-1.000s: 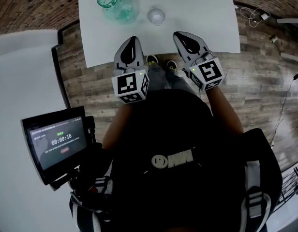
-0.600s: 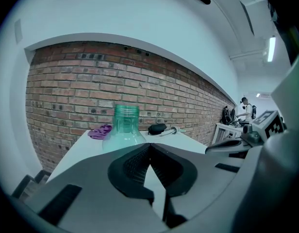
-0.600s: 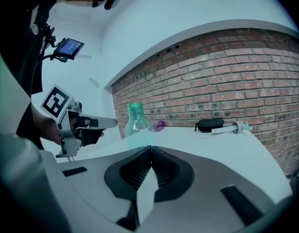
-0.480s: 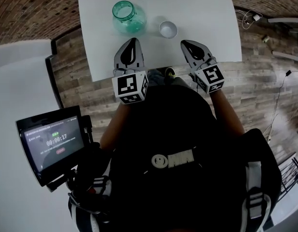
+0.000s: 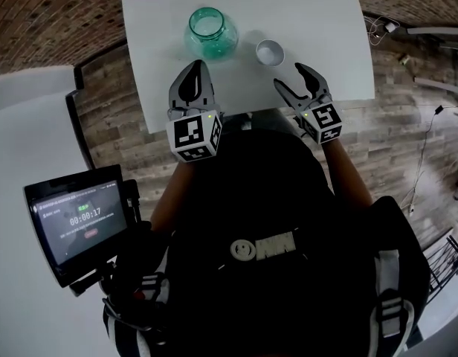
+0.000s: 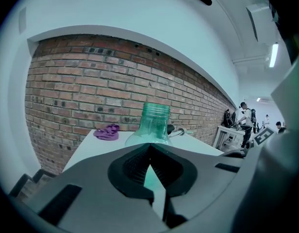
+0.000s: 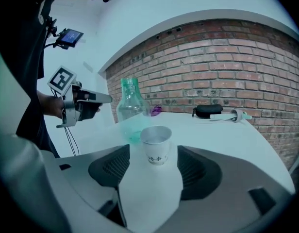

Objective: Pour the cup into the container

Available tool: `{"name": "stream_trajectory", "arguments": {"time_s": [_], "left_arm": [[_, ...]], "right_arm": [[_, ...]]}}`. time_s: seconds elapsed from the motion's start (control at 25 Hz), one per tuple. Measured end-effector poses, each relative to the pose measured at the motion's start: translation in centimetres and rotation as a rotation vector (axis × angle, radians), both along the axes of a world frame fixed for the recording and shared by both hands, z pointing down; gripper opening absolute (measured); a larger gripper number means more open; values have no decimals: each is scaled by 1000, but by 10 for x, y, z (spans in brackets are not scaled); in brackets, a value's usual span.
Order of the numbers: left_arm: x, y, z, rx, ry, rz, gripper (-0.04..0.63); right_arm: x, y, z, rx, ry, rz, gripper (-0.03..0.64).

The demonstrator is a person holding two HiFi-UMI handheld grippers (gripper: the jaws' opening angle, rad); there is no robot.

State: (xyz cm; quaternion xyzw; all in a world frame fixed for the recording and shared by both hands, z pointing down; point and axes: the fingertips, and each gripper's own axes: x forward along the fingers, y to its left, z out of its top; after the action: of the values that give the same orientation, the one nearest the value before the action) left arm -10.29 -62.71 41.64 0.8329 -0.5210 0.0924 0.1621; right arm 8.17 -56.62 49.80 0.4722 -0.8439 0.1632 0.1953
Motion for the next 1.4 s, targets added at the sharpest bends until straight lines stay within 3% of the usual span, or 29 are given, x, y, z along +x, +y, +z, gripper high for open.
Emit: {"name": "stream_trajectory", "arguments": {"time_s": [0.08,0.24,0.6,0.88,1.12,1.16,1.2,1.4], "left_arm": [[-6,-2,1,2,-4,-12,0],[-18,-10,-1,26,-8,-40,0],[-31,-26,2,48,-54,-62,0],[-27,-32,-3,68,-59,-60,0],[-24,-37,-8,72,-63,-56,0],[-24,-38,-8,72,-64,-57,0],[-24,-38,-8,73,-66,-57,0],[-25,-40,-9,78,-63,-65,0]], "right_arm": [[-1,-3,15,-7,29,-14,326],[-7,-19,32,5,18,-30,359],[-27,-45,54,10,18,-83,359],[-21,-51,64,0,83,-72,357],[-23,-53,58,24,75,-56,357],[-23,-54,58,24,84,-53,353],[-22,-55,58,23,92,-48,304],[-18,-59,39,47,90,-44,280]]}}
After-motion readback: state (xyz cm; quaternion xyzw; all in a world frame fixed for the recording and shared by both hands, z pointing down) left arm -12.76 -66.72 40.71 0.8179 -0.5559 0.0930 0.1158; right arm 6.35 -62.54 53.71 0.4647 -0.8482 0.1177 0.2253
